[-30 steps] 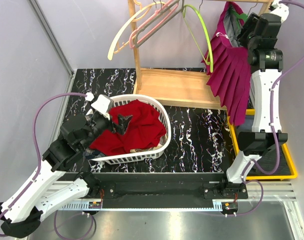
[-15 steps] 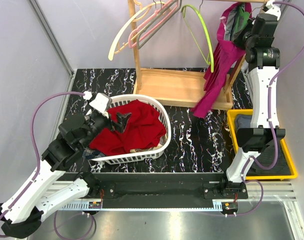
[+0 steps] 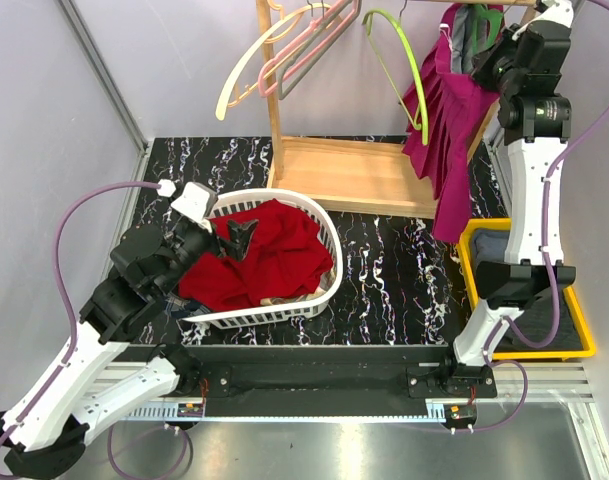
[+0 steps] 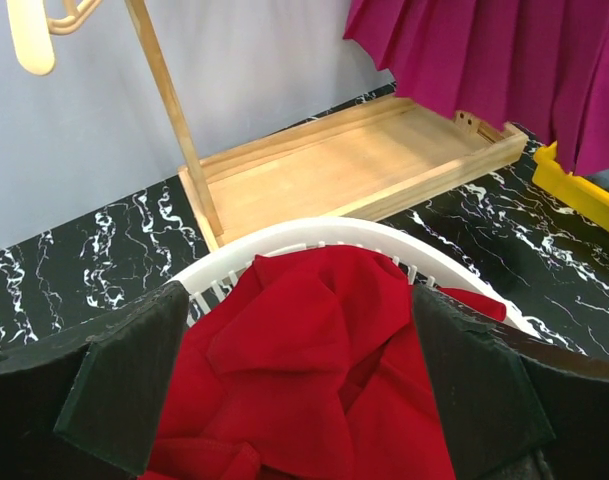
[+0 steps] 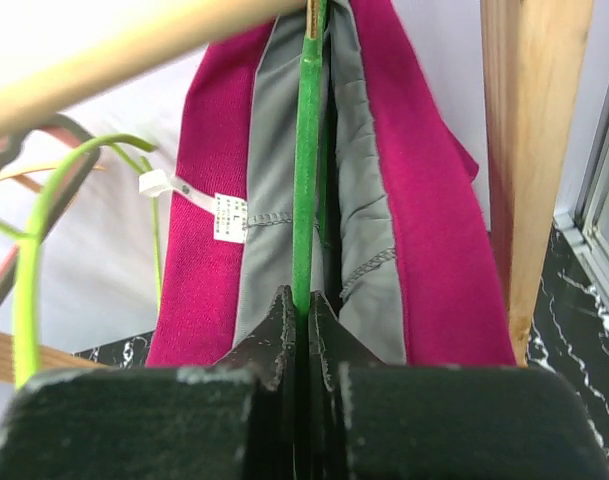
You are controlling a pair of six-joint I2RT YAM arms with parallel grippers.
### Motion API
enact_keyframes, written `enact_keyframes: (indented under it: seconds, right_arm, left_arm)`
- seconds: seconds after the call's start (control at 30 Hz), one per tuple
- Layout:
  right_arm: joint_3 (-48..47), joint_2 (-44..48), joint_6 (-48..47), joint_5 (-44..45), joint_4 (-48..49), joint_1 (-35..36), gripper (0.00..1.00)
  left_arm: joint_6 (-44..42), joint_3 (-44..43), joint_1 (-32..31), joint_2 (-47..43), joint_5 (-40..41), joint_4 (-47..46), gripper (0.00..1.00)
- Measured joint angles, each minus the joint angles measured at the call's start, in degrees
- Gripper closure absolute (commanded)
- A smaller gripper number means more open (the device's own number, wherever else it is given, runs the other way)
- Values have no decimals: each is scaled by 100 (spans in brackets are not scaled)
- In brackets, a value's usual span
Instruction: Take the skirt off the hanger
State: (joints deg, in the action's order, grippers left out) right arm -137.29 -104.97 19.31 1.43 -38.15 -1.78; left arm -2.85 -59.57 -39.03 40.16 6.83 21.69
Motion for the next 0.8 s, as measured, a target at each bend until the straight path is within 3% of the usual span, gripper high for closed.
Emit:
enact_keyframes:
  seconds: [0.27, 0.37, 0.63, 0.8]
  right_arm:
    - [7, 208, -127, -129, 57, 0, 100]
    - [455, 435, -79, -173, 118, 0, 100]
    - [3720, 2490, 79, -481, 181, 0, 100]
    - [4830, 3923, 251, -820, -339, 103, 100]
  left_arm:
    - [90, -2, 142, -61, -59, 0, 1]
    - [129, -26, 170, -72, -87, 7, 1]
    - [186, -280, 186, -24, -291, 17, 1]
    - [343, -678, 186, 227, -529, 11, 1]
